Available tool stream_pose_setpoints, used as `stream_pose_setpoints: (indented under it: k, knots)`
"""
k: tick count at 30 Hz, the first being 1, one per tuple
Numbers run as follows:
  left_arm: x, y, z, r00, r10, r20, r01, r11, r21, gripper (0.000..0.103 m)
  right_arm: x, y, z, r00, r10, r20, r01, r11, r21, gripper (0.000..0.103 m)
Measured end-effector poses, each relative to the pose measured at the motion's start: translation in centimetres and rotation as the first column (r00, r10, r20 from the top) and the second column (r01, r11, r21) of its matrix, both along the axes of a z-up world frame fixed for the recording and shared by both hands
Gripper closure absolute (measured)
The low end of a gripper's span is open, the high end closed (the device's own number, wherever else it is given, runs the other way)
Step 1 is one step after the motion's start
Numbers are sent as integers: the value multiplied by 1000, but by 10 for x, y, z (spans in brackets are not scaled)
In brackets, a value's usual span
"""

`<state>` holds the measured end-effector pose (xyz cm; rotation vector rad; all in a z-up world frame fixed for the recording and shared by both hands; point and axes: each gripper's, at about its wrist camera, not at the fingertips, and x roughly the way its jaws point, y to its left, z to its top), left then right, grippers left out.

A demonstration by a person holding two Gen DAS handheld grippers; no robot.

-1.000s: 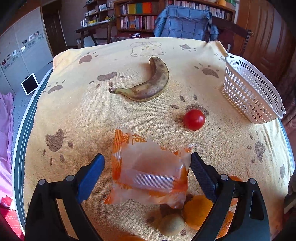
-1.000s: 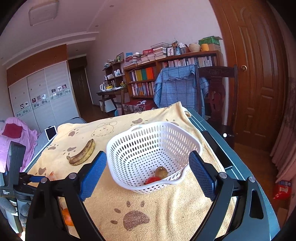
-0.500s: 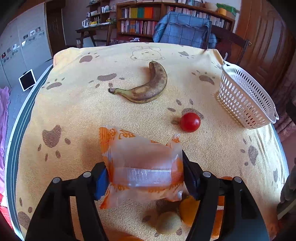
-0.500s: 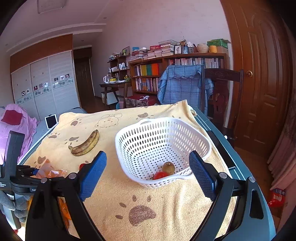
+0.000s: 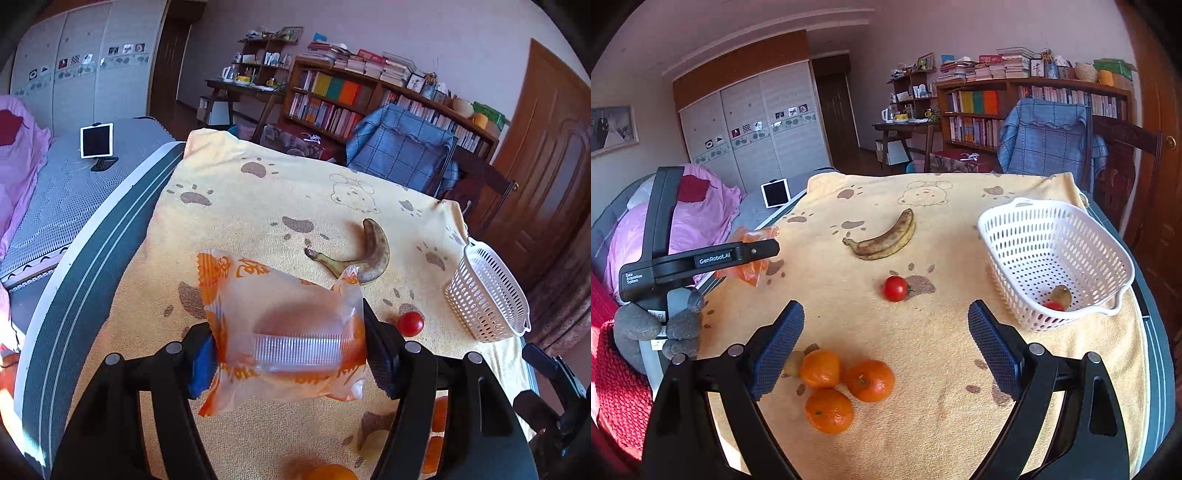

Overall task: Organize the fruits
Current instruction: 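Lift the plastic bag with the left gripper while the right gripper withdraws from the basket, then grasp a large orange with the right gripper while the left gripper holds the bag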

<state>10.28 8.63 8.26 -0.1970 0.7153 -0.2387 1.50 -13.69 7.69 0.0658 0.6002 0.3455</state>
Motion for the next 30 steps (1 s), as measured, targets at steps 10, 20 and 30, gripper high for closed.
stream_pose_setpoints:
  k: [10,20,30]
  knots:
    - [-5,24,1,996,86,25,-87,996,1,37,-13,88,-26,969,229,-97,-230,973,1,29]
    - [-9,26,3,994,101,35,-101,995,-16,37,0,111,-51,946,262,-191,-273,962,-31,51]
    - [-10,29,2,992,119,37,-119,993,-15,37,13,122,-69,934,252,-254,-280,957,-78,64]
